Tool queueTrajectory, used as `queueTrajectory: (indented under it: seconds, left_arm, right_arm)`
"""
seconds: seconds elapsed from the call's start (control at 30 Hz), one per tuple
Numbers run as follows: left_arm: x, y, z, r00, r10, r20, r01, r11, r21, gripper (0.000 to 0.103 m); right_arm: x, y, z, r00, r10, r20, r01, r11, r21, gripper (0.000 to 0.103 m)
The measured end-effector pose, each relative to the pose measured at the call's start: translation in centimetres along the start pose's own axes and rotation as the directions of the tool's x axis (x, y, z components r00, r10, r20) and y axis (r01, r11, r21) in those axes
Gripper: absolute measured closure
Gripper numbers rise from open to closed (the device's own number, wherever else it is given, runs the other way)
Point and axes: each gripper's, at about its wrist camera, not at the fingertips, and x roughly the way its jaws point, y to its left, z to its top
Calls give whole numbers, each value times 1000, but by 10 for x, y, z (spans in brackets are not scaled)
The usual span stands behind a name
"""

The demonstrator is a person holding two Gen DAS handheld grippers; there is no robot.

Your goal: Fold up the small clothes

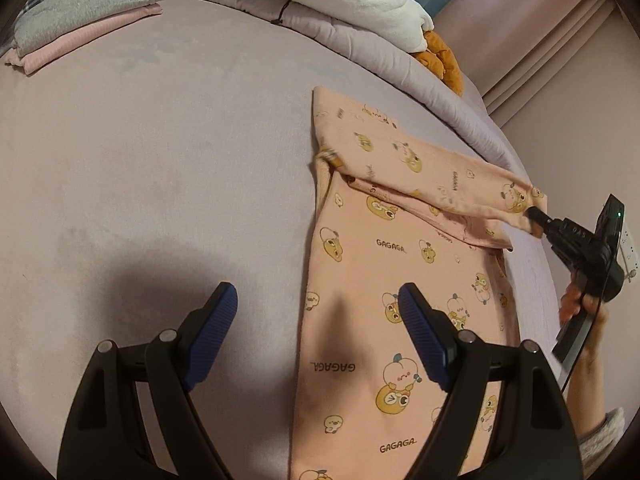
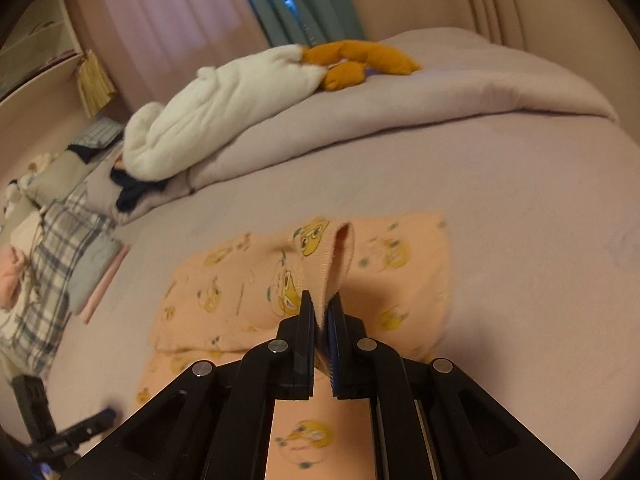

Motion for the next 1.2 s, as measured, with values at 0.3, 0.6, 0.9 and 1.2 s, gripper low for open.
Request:
queueTrajectory:
  seconds: [0.3, 0.6, 0.9, 1.2]
  left_arm:
    - [18, -24, 27, 1000, 17, -4, -17, 995, 100, 21]
    - [65, -70, 73, 1000, -23, -6, 23, 981, 193, 22]
    - [126, -70, 89, 994, 70, -87, -46, 966, 253, 55]
    - [92, -63, 88, 995, 29, -91, -7, 974, 227, 36]
  right_arm:
    - [45, -39, -10, 973, -160, -169, 166, 986, 24, 89]
    - [28, -35, -11, 996, -57, -65, 58, 998, 13, 65]
    - [55, -55, -37, 974, -165, -155, 163, 986, -24, 75]
    - [28, -57, -44, 985, -78, -154, 90, 994, 70, 71]
